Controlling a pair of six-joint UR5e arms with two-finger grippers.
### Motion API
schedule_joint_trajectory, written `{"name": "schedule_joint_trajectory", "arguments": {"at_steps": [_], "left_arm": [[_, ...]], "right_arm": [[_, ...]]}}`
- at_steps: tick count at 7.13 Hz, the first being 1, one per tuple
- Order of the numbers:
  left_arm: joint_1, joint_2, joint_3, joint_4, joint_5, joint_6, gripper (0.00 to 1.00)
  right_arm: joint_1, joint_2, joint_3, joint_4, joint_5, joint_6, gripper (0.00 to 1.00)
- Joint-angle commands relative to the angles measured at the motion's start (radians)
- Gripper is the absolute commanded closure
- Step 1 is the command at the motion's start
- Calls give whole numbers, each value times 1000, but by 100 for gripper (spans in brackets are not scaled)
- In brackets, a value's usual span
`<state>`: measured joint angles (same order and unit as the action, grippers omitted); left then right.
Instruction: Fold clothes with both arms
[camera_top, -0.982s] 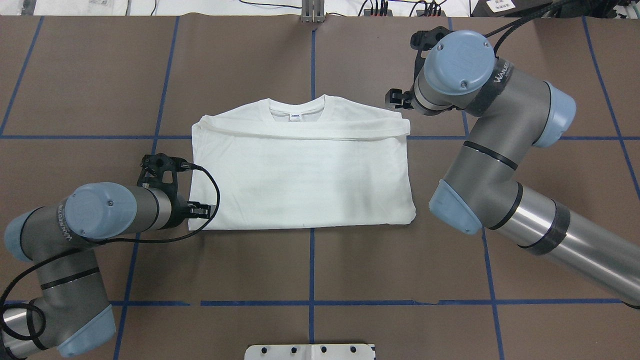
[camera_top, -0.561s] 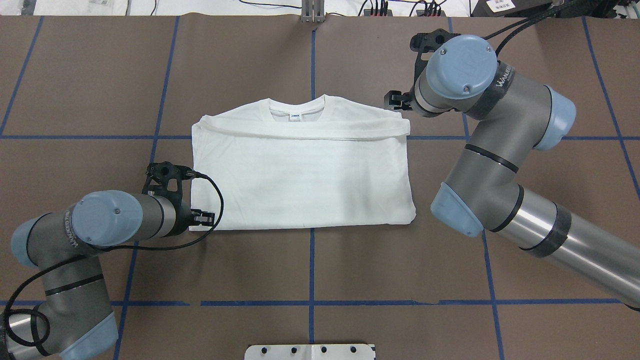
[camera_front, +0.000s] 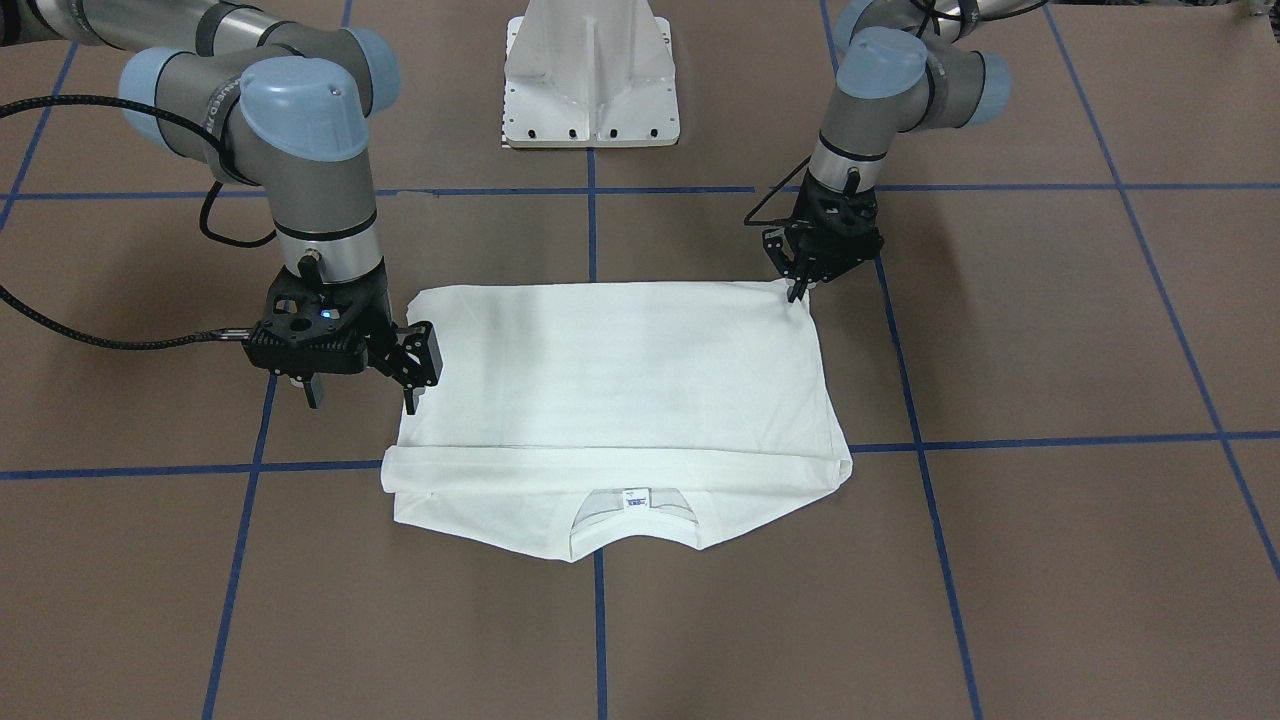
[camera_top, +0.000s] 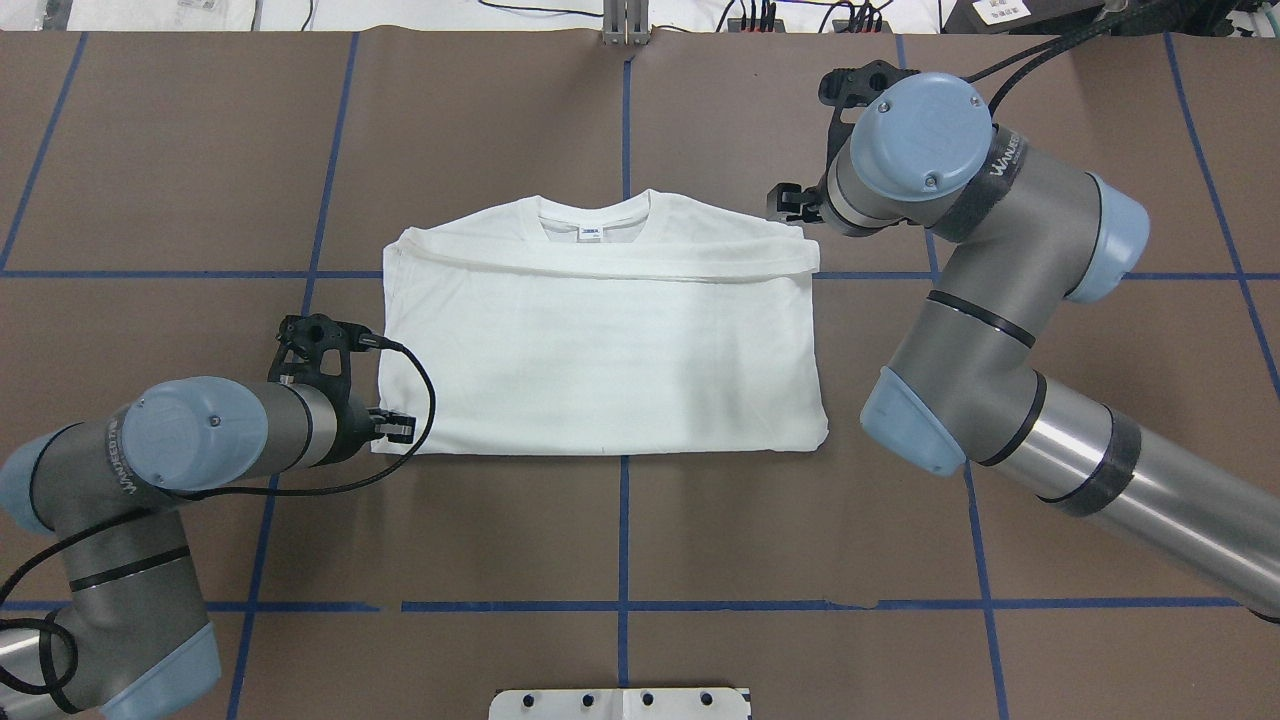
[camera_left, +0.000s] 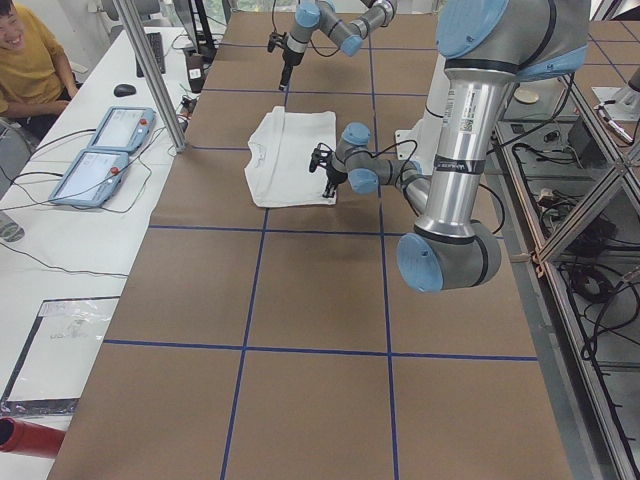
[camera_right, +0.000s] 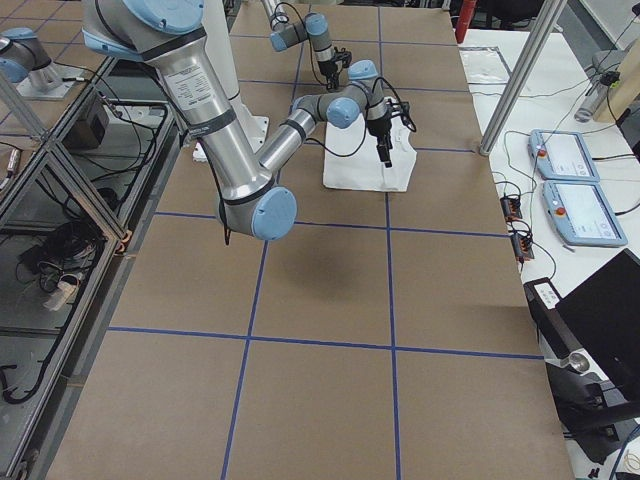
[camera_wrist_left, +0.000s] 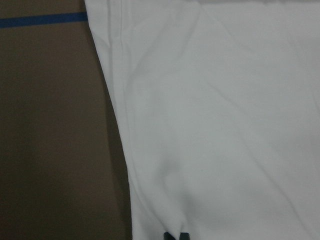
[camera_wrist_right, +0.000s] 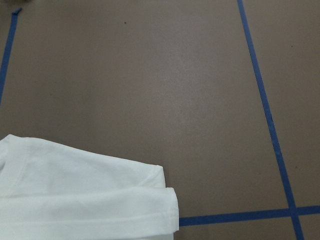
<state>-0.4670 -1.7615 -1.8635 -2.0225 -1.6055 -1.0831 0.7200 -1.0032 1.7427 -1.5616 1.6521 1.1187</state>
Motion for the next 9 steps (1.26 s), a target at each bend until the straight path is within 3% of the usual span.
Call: {"name": "schedule_joint_trajectory", "arguments": {"at_steps": [1, 2, 4, 6, 7, 8, 9], "left_arm": [[-164, 7, 70, -5, 1, 235, 100], [-267, -22, 177, -16, 1, 338, 100], [-414, -241, 506, -105, 2, 451, 100], [-461, -540, 903, -230, 47, 448, 100], [-463, -620, 985, -237, 58, 443, 100], [-476, -616, 983, -275, 49, 448, 68], [-479, -569, 948, -367, 12, 450, 1]], "right_arm": [[-4, 2, -2, 0, 0, 3, 0], [-5, 2, 0, 0, 0, 4, 0], [-8, 6, 0, 0, 0, 4, 0], [-16, 18, 0, 0, 0, 4, 0], [-17, 20, -2, 6, 0, 6, 0], [-30, 23, -6, 24, 0, 21, 0], [-53, 59, -46, 55, -2, 120, 0]]}}
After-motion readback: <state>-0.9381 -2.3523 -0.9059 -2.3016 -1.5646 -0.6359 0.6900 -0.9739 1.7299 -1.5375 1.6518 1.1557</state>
